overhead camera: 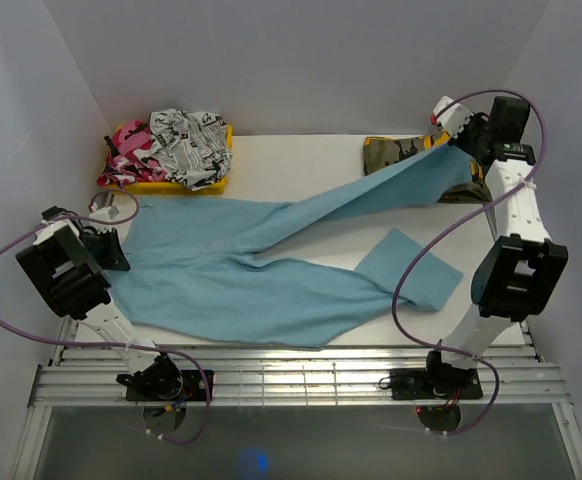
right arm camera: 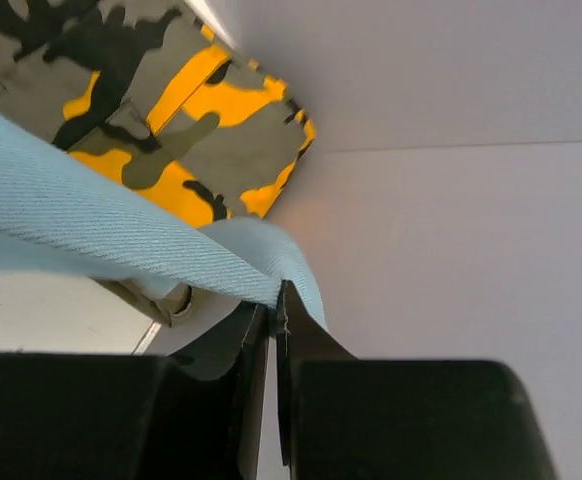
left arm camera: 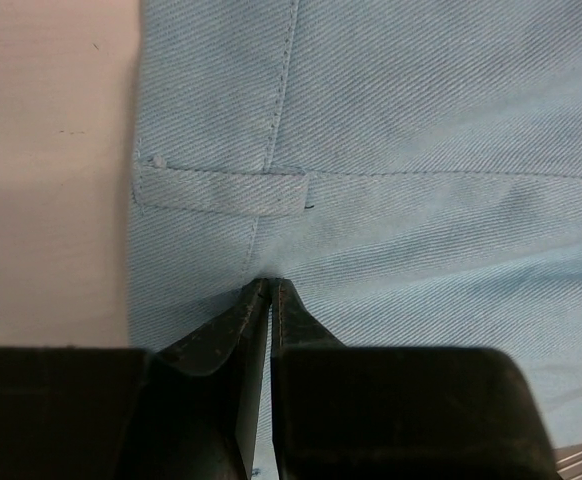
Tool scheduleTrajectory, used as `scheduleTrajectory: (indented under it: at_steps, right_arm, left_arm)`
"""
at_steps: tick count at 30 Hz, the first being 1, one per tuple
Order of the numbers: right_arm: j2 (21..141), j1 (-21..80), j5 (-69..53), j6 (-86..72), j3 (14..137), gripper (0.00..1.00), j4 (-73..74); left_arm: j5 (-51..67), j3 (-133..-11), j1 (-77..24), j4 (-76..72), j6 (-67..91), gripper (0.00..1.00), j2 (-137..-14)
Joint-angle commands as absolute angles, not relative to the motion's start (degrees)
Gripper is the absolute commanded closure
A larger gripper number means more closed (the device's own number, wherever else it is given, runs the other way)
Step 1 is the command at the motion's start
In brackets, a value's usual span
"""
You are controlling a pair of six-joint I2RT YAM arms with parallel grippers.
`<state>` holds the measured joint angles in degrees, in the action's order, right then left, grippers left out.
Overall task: Fold and stack the trousers
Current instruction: Flatten the trousers out
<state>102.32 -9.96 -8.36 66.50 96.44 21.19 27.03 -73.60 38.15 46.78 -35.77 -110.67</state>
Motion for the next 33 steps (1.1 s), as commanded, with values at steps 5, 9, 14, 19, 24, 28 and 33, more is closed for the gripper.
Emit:
scheduleTrajectory:
  at_steps: [5,9,14,19,24,28,33]
  right_arm:
    - [73.32,-14.32,-9.32,77.23,63.60,0.92,10.65]
    - [70.22,-19.76,-6.77,87.60,43.37,0.92,4.59]
    - [78.99,-21.27,-0.72,90.27,33.13,0.91,-4.57]
    - [89.29,-22.76,0.71,75.26,51.90,0.37,11.30]
    - [87.28,-28.99,-13.35,76.62,70.91,0.30,39.55]
    - [82.80,-35.15,-22.93,95.14,72.69,0.33,57.50]
    - [77.79,-36.74,-22.67,114.33,64.44,0.40,70.84]
  left_arm:
    - [18.81,-71.72,39.55,43.42,-38.41,0.81,-112.14]
    - [18.46,-72.42,39.55,43.51,-38.50,0.81,-113.03]
    - [17.75,-72.77,39.64,43.85,-38.94,0.81,-113.38]
    - [20.55,-73.65,39.64,46.05,-40.07,0.65,-111.10]
    - [22.67,-72.60,39.64,47.90,-41.57,0.56,-108.02]
    - [23.29,-71.63,39.64,47.99,-42.01,0.55,-106.61]
    - [23.73,-72.25,39.64,48.60,-42.36,0.55,-106.52]
